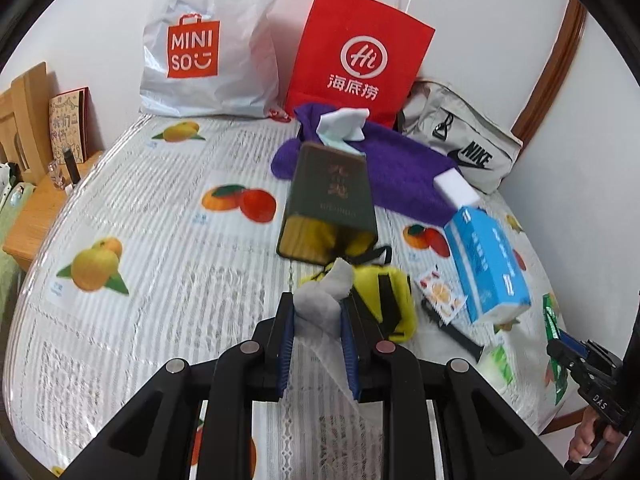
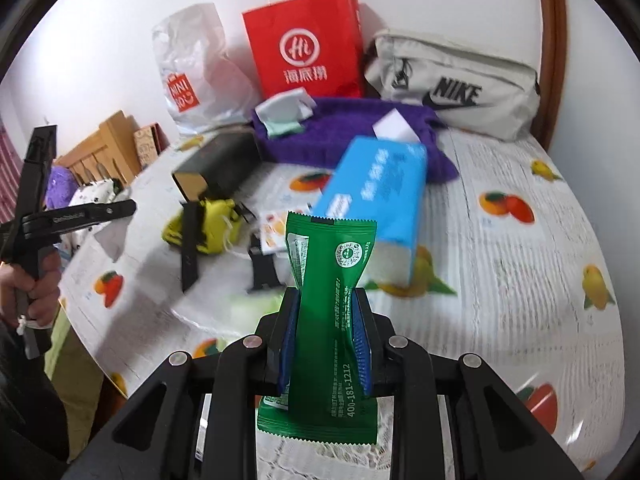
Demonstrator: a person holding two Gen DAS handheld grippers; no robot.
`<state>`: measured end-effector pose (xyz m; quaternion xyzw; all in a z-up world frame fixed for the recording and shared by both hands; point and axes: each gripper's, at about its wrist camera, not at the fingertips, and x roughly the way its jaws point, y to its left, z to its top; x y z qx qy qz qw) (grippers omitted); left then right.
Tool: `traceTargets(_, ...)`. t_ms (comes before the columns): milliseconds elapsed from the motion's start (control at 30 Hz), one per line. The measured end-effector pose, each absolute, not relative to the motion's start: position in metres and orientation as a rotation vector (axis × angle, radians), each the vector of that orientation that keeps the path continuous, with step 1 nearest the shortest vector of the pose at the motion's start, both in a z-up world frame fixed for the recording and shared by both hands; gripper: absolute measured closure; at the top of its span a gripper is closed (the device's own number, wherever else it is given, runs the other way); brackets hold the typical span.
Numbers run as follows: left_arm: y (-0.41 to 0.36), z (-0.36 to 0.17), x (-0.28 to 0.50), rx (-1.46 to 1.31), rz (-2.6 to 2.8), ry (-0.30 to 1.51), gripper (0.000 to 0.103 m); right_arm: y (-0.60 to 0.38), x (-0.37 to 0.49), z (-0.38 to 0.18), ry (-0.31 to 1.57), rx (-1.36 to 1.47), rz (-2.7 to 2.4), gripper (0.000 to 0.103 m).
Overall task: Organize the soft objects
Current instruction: 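Carry the sock in the left tool and green packet in the right tool to the towel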
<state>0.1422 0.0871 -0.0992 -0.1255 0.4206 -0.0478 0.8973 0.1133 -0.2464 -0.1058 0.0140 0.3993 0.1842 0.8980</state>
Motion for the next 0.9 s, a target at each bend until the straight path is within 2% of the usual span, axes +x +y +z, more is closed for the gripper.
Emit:
traceTargets(467, 0.087, -0.060, 0.192, -0.259, -0.104, 0.837, 0.082, -0.237, 0.181, -0.061, 0.741, 0.032, 0.391, 0.077)
traceTargets(900, 0.075, -0.044, 0.244, -0.219, -0.121, 0.824, 0.082, -0.234, 0.243, -0.052, 0.737, 0.037, 0.372, 0.077)
